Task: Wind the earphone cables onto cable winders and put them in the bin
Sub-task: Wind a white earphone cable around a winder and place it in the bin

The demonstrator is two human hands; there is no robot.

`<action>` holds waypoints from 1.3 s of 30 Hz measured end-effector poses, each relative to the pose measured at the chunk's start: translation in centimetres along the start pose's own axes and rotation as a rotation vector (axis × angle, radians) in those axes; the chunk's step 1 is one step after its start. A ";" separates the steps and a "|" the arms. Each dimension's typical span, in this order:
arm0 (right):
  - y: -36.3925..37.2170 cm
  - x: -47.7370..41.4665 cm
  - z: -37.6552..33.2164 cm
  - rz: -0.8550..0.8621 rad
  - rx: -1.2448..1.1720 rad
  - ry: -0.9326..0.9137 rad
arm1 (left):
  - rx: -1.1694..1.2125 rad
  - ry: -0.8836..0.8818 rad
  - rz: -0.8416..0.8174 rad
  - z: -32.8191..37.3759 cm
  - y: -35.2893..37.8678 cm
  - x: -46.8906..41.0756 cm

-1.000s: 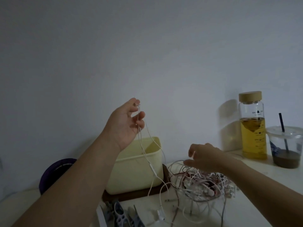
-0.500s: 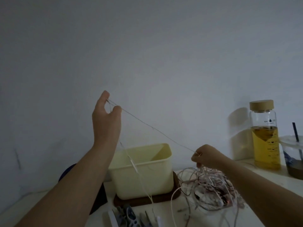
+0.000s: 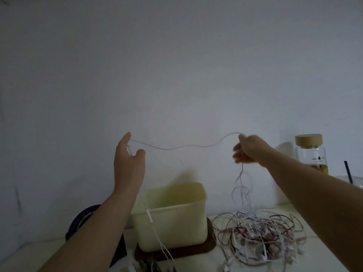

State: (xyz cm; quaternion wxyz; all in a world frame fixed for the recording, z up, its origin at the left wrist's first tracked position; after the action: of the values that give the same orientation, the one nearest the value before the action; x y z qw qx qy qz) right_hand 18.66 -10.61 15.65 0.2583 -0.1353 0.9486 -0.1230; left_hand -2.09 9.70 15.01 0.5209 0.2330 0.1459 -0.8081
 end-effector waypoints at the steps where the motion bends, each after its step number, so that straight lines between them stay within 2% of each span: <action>1: -0.2 -0.5 -0.9 0.123 0.056 -0.122 | -0.035 0.012 -0.010 -0.1 0.1 0.0; 3: -0.6 -0.9 -2.6 0.289 0.214 -0.361 | -0.114 0.044 -0.032 -0.1 0.4 0.0; 4: -0.7 -0.9 -3.5 0.286 0.226 -0.422 | -0.142 0.060 -0.050 -0.1 0.5 -0.1; 8: -0.4 -0.2 -6.3 0.060 0.164 -0.520 | -0.187 0.062 -0.114 -0.1 1.2 -0.1; 12: 0.2 1.1 -8.5 0.061 0.159 -0.664 | -0.180 -0.010 -0.197 -0.2 1.8 0.1; 18: 2.0 2.9 -12.3 -0.033 0.140 -0.834 | -0.234 0.000 -0.440 0.8 3.2 1.6; 22: 3.1 3.8 -12.7 -0.066 0.183 -0.901 | -0.104 0.019 -0.313 1.7 1.5 0.6; 27: 5.2 5.0 -13.3 -0.143 0.195 -0.882 | 0.010 0.084 -0.115 4.0 -3.6 -2.1; 39: 15.1 9.0 -16.2 -0.388 0.190 -0.875 | -0.023 0.199 -0.004 6.1 -12.7 -3.2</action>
State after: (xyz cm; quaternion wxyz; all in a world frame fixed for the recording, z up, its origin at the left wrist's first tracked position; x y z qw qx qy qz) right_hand -0.14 3.23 20.51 0.6164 -0.3245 0.6929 -0.1863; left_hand -13.87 14.55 21.82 0.5049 0.3060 0.2066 -0.7802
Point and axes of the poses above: each hand's wrist, its own x-axis away from the middle knuckle, its own y-axis out of the palm, z = x × y, the point moved 1 cm from there along -x, towards the middle knuckle, and after that the axes turned 12 degrees about -y, right-handed, at the moved point
